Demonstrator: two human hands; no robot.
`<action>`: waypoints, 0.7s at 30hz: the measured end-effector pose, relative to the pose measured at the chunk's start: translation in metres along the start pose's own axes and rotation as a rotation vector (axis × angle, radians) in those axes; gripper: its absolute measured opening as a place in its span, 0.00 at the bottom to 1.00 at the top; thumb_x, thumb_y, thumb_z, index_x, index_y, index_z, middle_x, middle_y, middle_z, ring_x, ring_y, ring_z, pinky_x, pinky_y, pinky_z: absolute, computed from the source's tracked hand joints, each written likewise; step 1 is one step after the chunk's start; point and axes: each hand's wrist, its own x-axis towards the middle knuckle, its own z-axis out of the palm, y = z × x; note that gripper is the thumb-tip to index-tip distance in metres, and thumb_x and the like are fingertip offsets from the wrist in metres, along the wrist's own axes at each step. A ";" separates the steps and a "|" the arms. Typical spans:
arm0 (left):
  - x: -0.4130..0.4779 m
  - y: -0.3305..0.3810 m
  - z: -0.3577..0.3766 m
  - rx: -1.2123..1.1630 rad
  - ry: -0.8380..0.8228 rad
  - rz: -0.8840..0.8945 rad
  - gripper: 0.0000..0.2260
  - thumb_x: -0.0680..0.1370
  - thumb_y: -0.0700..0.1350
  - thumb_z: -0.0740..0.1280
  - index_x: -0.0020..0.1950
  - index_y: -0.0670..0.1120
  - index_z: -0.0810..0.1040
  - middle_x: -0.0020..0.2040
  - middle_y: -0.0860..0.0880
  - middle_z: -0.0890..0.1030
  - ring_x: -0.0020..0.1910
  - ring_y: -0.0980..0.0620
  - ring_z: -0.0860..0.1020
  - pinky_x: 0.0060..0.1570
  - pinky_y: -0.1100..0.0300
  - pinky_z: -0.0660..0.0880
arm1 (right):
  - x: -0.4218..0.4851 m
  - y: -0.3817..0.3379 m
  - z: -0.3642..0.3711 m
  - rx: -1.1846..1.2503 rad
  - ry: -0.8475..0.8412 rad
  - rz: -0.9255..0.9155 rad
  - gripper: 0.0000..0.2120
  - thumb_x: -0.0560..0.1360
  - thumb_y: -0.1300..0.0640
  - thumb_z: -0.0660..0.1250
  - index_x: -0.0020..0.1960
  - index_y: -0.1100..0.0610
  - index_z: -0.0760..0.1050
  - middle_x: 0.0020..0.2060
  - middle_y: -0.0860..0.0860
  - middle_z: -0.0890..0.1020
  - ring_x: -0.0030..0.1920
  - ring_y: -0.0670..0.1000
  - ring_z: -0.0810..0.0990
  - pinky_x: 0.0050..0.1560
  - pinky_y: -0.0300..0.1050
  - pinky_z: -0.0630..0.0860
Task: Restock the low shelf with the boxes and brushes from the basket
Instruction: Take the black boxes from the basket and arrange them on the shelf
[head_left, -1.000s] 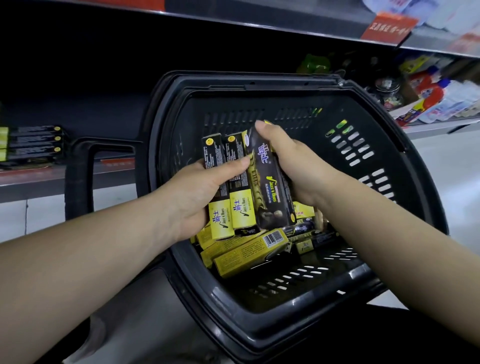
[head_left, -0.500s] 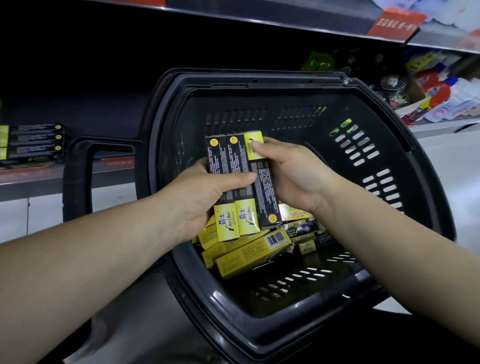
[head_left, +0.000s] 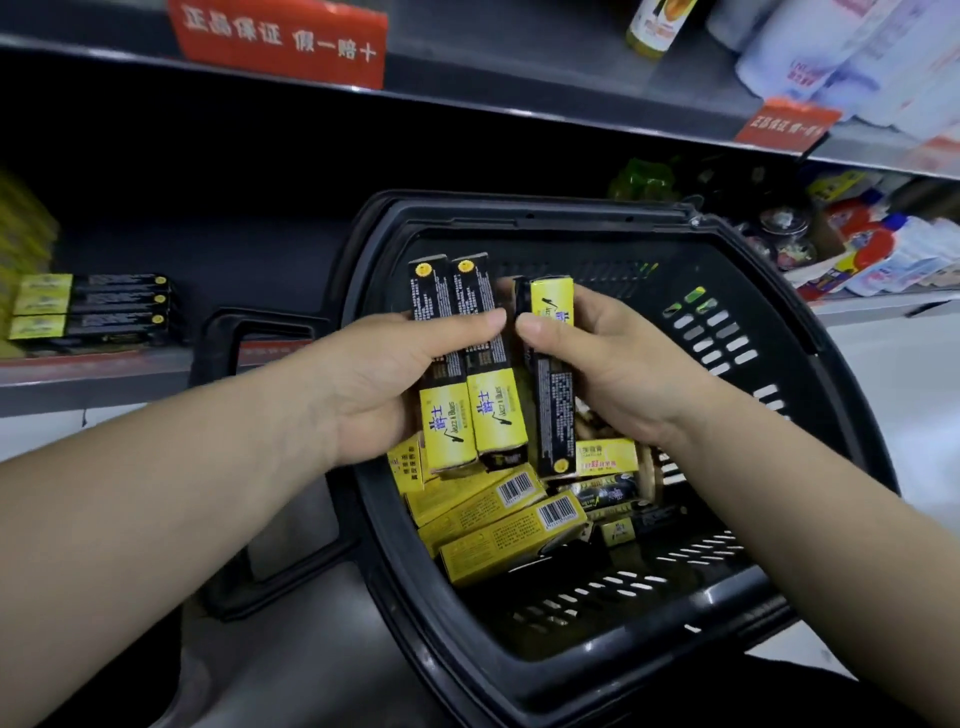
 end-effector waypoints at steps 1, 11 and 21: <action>-0.006 0.005 -0.004 0.022 -0.015 0.000 0.19 0.65 0.47 0.72 0.55 0.44 0.80 0.47 0.43 0.85 0.43 0.46 0.84 0.35 0.52 0.81 | 0.000 -0.006 0.005 -0.040 0.010 -0.003 0.18 0.70 0.51 0.67 0.59 0.53 0.75 0.49 0.51 0.84 0.50 0.50 0.83 0.47 0.42 0.80; -0.064 0.038 -0.085 0.028 0.213 0.087 0.19 0.60 0.48 0.73 0.49 0.44 0.82 0.43 0.44 0.85 0.35 0.47 0.84 0.32 0.52 0.81 | 0.031 -0.065 0.085 -0.351 -0.120 0.152 0.18 0.72 0.71 0.62 0.61 0.64 0.67 0.41 0.60 0.79 0.38 0.53 0.80 0.39 0.47 0.80; -0.079 0.033 -0.193 -0.160 0.520 0.160 0.15 0.71 0.40 0.73 0.56 0.42 0.78 0.44 0.43 0.84 0.37 0.47 0.83 0.32 0.56 0.78 | 0.125 -0.076 0.194 -0.925 -0.241 -0.045 0.17 0.74 0.55 0.66 0.61 0.50 0.69 0.44 0.48 0.81 0.43 0.49 0.80 0.42 0.41 0.76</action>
